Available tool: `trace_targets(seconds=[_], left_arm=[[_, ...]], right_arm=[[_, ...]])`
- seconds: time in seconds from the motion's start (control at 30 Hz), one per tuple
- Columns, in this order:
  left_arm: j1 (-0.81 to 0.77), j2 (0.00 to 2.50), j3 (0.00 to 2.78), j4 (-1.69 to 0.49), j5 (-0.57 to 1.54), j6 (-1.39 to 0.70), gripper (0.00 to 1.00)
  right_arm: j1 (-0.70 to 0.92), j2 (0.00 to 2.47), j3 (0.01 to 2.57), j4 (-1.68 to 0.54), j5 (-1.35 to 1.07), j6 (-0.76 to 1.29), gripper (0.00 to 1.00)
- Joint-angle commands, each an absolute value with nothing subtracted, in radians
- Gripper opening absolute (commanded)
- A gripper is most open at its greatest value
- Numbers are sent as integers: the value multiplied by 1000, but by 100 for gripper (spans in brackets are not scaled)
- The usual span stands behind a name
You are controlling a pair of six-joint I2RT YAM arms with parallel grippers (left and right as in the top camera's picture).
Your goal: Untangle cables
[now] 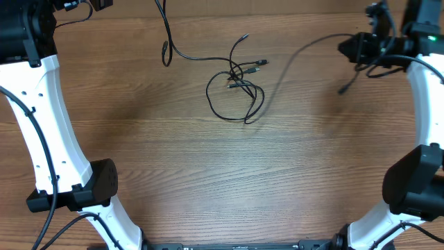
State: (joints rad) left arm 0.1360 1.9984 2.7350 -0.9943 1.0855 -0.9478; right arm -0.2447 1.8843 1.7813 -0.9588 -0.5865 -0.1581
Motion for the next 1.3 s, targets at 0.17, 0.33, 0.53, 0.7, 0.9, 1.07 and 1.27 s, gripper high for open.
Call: trace_targets(seconds=[0.17, 0.33, 0.53, 0.7, 0.9, 1.07, 1.27], left_arm=[[146, 1974, 2752, -986, 1121, -953, 4], [140, 1974, 2752, -999, 1130, -874, 4], [136, 1972, 2752, -1303, 935, -453, 4], [101, 1972, 2752, -1508, 717, -194, 4], [52, 1972, 2752, -1574, 513, -41, 4], [18, 1972, 2752, -1585, 480, 95, 4], [6, 1972, 2752, -1620, 462, 162, 4]], right_arm=[[-509, 1855, 1789, -1021, -586, -165, 4], [-673, 1783, 1789, -1041, -712, -189, 4], [-789, 1638, 1797, -984, -847, -184, 4], [-804, 1559, 1836, -981, -876, -174, 4], [-807, 1496, 1920, -979, -878, -127, 4], [-806, 1459, 1921, -974, -901, -89, 7], [-806, 1453, 1921, -989, -1019, -33, 100]])
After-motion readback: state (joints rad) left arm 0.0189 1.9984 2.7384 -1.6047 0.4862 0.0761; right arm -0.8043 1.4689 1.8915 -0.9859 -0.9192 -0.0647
